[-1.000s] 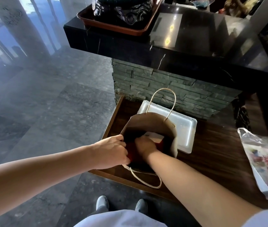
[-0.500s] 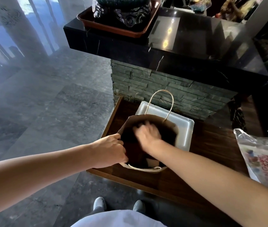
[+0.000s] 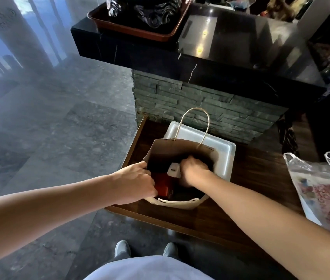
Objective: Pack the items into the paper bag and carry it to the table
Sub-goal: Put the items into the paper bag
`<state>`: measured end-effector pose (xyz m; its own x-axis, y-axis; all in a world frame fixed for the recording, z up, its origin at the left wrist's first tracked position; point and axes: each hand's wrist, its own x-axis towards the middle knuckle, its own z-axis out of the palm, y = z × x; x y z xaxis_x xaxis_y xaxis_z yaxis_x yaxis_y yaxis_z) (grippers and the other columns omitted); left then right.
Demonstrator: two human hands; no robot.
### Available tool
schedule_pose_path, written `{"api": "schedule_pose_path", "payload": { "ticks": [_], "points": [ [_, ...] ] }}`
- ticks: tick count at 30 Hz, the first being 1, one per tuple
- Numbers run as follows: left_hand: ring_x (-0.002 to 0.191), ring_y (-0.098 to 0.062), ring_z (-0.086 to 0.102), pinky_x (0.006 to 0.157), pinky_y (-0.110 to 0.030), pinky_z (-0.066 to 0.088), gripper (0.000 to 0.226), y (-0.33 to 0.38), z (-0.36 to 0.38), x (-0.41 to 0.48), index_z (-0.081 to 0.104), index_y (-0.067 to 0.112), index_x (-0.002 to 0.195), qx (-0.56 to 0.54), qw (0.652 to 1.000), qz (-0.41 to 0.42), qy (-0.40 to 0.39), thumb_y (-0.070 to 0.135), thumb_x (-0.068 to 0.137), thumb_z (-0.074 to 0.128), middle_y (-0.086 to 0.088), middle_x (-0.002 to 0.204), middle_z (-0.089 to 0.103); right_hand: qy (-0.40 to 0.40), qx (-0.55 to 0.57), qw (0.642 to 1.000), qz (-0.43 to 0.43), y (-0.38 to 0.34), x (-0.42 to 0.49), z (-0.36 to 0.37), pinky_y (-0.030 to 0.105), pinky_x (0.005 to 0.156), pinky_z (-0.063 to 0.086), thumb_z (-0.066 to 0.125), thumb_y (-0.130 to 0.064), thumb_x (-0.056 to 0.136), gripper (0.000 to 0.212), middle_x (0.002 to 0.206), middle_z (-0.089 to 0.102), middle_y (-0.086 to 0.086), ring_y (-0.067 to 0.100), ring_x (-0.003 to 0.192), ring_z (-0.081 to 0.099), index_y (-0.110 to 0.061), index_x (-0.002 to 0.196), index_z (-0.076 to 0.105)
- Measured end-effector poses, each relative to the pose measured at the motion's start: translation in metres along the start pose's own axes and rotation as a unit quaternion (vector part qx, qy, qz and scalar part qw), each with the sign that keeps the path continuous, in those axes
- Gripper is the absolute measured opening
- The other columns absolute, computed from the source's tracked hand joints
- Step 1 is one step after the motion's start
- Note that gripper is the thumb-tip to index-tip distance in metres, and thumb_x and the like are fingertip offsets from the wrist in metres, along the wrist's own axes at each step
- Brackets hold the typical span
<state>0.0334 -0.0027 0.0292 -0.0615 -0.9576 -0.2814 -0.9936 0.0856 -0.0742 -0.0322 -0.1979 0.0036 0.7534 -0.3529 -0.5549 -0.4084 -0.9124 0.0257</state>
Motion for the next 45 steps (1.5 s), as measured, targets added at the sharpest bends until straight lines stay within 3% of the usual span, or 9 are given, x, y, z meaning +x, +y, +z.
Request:
{"api": "schedule_pose_path", "payload": {
  "ticks": [5, 11, 14, 18, 23, 25, 28, 39, 45],
  "points": [
    [0.081, -0.023, 0.066, 0.082, -0.037, 0.045, 0.014, 0.003, 0.000, 0.001, 0.069, 0.032, 0.090, 0.002, 1.000, 0.015, -0.004, 0.019, 0.085, 0.068, 0.007, 0.078, 0.071, 0.045, 0.067, 0.997, -0.018, 0.018, -0.030, -0.041, 0.025, 0.044, 0.035, 0.063, -0.025, 0.069, 0.014, 0.077, 0.059, 0.005, 0.020, 0.059, 0.054, -0.014, 0.068, 0.054],
    [0.088, -0.023, 0.067, 0.086, -0.038, 0.046, 0.018, 0.004, -0.005, 0.015, 0.068, 0.032, 0.097, -0.003, 1.000, 0.017, 0.013, 0.017, 0.087, 0.065, 0.008, 0.084, 0.071, 0.004, 0.225, 0.974, -0.006, 0.028, -0.032, -0.039, 0.033, 0.057, 0.053, 0.075, -0.035, 0.071, 0.039, 0.099, 0.060, 0.001, 0.020, 0.081, 0.061, -0.014, 0.098, 0.057],
    [0.091, -0.021, 0.068, 0.089, -0.038, 0.046, 0.019, 0.003, -0.007, 0.017, 0.067, 0.033, 0.098, -0.004, 1.000, 0.020, 0.017, 0.017, 0.087, 0.065, 0.008, 0.087, 0.073, -0.110, 0.497, 0.860, 0.033, 0.036, -0.024, -0.029, 0.043, 0.074, 0.062, 0.077, -0.013, 0.077, 0.056, 0.120, 0.061, 0.010, 0.028, 0.098, 0.066, -0.013, 0.126, 0.051],
    [0.085, -0.019, 0.068, 0.086, -0.035, 0.047, 0.017, 0.000, -0.009, 0.016, 0.066, 0.031, 0.093, -0.013, 0.999, 0.022, 0.033, 0.016, 0.086, 0.065, 0.008, 0.082, 0.071, -0.163, 0.667, 0.720, 0.106, 0.048, -0.015, -0.013, 0.051, 0.077, 0.060, 0.071, -0.008, 0.085, 0.039, 0.113, 0.066, 0.017, 0.033, 0.102, 0.065, -0.008, 0.120, 0.055],
    [0.085, -0.020, 0.066, 0.086, -0.034, 0.044, 0.018, 0.003, -0.009, 0.021, 0.065, 0.032, 0.093, -0.002, 0.999, 0.022, 0.033, 0.014, 0.087, 0.065, 0.008, 0.083, 0.071, -0.205, 0.699, 0.655, 0.202, 0.037, -0.006, 0.005, 0.046, 0.074, 0.058, 0.059, -0.021, 0.093, 0.014, 0.097, 0.068, 0.017, 0.033, 0.089, 0.064, -0.010, 0.100, 0.057],
    [0.087, -0.020, 0.067, 0.087, -0.035, 0.044, 0.017, 0.003, -0.009, 0.024, 0.065, 0.032, 0.094, -0.001, 0.999, 0.020, 0.031, 0.016, 0.087, 0.066, 0.008, 0.085, 0.072, -0.224, 0.642, 0.702, 0.210, 0.025, -0.004, 0.009, 0.041, 0.070, 0.058, 0.056, -0.028, 0.094, 0.023, 0.090, 0.072, 0.018, 0.031, 0.081, 0.069, -0.008, 0.103, 0.063],
    [0.091, -0.020, 0.067, 0.089, -0.037, 0.043, 0.017, 0.001, -0.008, 0.024, 0.065, 0.033, 0.099, -0.009, 0.999, 0.016, 0.033, 0.021, 0.088, 0.068, 0.008, 0.090, 0.073, -0.176, 0.510, 0.824, 0.173, 0.016, 0.002, 0.017, 0.044, 0.100, 0.047, 0.046, -0.034, 0.098, 0.043, 0.127, 0.062, 0.016, 0.031, 0.116, 0.060, -0.008, 0.130, 0.056],
    [0.086, -0.020, 0.069, 0.089, -0.036, 0.045, 0.015, 0.000, -0.006, 0.023, 0.067, 0.030, 0.099, -0.041, 0.998, 0.018, 0.042, 0.021, 0.087, 0.070, 0.007, 0.085, 0.073, -0.277, 0.575, 0.752, 0.164, 0.012, 0.015, 0.041, 0.047, 0.100, 0.048, 0.065, -0.027, 0.090, 0.045, 0.131, 0.059, 0.019, 0.036, 0.119, 0.057, -0.007, 0.129, 0.055],
    [0.083, -0.019, 0.070, 0.085, -0.034, 0.046, 0.017, 0.000, -0.006, 0.021, 0.064, 0.028, 0.101, -0.057, 0.997, 0.021, 0.041, 0.018, 0.088, 0.067, 0.006, 0.083, 0.073, -0.318, 0.376, 0.865, 0.093, 0.032, 0.014, 0.030, 0.034, 0.080, 0.055, 0.067, -0.018, 0.087, 0.038, 0.108, 0.068, 0.012, 0.032, 0.116, 0.060, -0.011, 0.125, 0.061]
  ]
}}
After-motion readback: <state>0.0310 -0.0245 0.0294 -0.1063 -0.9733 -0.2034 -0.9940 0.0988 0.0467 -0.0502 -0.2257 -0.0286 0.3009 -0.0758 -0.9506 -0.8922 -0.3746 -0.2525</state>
